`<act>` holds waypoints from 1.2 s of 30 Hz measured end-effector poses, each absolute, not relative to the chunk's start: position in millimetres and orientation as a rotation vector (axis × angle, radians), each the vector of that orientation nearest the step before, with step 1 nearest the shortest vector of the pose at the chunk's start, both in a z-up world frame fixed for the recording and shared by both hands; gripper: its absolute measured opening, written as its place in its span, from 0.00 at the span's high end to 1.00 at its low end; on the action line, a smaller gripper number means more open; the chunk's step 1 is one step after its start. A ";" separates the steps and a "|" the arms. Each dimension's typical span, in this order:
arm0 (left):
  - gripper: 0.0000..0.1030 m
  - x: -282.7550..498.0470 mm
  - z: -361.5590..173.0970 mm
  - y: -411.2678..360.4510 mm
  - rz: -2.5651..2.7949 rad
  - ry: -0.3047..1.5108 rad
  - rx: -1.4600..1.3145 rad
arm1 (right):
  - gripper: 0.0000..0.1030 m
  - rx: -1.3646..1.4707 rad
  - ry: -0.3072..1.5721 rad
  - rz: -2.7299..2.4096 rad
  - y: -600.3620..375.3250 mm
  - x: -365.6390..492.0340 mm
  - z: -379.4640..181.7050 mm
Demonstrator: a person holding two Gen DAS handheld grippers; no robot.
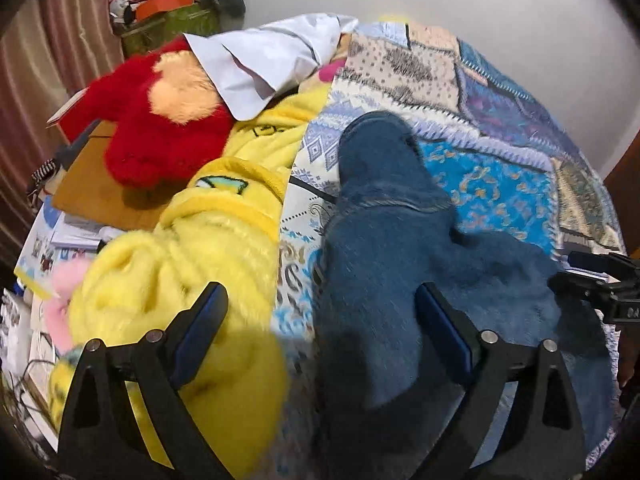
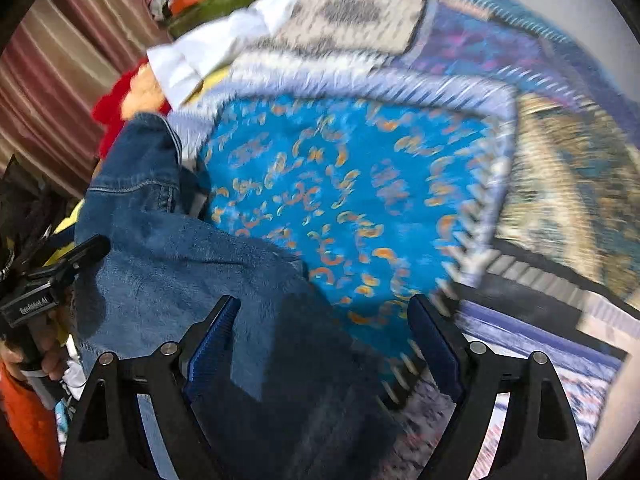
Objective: Fold large clothes
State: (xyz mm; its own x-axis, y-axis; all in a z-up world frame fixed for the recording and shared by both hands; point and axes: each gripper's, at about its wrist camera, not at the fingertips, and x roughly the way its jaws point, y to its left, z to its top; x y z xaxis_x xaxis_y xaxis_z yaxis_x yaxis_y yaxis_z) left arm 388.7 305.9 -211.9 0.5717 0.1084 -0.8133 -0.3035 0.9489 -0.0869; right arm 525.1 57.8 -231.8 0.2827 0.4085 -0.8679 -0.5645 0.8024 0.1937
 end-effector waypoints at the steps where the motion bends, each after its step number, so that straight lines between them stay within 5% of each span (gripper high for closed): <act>1: 0.07 381.1 -210.1 298.7 0.219 0.927 -0.223 | 0.17 -0.183 1.077 0.666 56.7 515.2 -223.9; 8: 0.07 331.3 -238.3 239.4 0.188 1.036 0.009 | 0.17 -0.412 1.005 0.727 43.1 440.2 -219.4; 17: 0.07 246.1 -217.9 219.9 0.210 1.033 -0.009 | 0.17 -0.234 1.036 0.674 -31.6 372.2 -200.3; 29: 0.07 149.5 -25.8 158.7 0.170 0.455 -0.028 | 0.17 0.002 0.515 0.732 -67.7 259.1 -36.0; 36: 0.07 86.1 30.1 117.3 0.154 0.188 -0.023 | 0.17 0.088 0.255 0.746 -86.4 187.0 23.6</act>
State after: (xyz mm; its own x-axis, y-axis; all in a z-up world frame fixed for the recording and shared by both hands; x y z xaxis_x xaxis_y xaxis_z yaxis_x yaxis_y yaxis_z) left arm 86.1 117.3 30.1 0.9706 0.1501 -0.1883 -0.1544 0.9880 -0.0082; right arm 187.0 -86.4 23.6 0.7055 0.6805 -0.1980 -0.6592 0.7327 0.1695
